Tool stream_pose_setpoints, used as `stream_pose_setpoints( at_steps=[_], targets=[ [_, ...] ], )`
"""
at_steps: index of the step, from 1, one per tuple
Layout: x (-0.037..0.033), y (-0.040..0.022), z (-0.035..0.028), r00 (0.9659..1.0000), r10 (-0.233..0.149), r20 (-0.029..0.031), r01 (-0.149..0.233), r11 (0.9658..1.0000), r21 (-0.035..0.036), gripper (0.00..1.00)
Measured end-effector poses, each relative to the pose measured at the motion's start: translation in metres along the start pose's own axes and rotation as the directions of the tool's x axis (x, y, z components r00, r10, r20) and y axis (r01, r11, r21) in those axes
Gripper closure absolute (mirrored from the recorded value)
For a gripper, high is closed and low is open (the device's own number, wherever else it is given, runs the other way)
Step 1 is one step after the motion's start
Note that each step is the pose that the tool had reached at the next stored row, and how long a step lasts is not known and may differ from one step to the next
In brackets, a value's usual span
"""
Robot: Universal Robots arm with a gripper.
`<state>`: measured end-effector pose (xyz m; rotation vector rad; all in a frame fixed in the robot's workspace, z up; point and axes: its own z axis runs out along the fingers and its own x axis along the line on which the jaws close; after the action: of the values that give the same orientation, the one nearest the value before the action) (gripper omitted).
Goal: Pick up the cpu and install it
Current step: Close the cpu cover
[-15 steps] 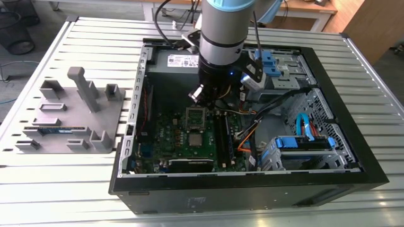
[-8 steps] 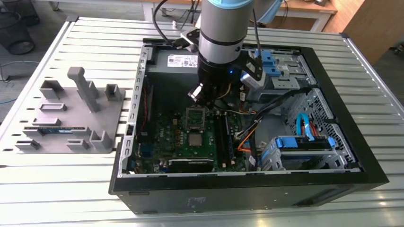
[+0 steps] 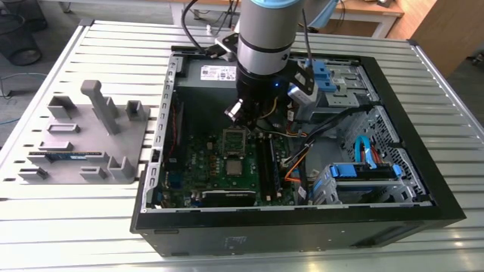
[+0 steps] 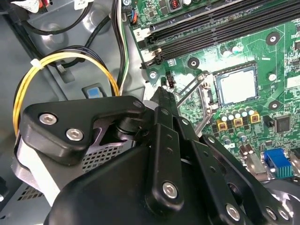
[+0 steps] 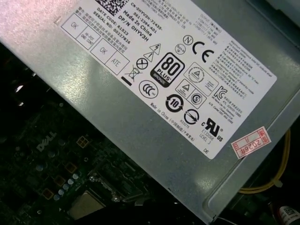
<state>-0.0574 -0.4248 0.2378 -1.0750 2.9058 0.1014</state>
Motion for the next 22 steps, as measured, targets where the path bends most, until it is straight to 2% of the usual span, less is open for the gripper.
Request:
stream_pose_setpoints(
  at_steps=[22],
  targets=[
    [0.0012,0.0006,-0.0038,0.9992,-0.04,-0.0021,0.04,0.9992,-0.0019,0.89]
  ],
)
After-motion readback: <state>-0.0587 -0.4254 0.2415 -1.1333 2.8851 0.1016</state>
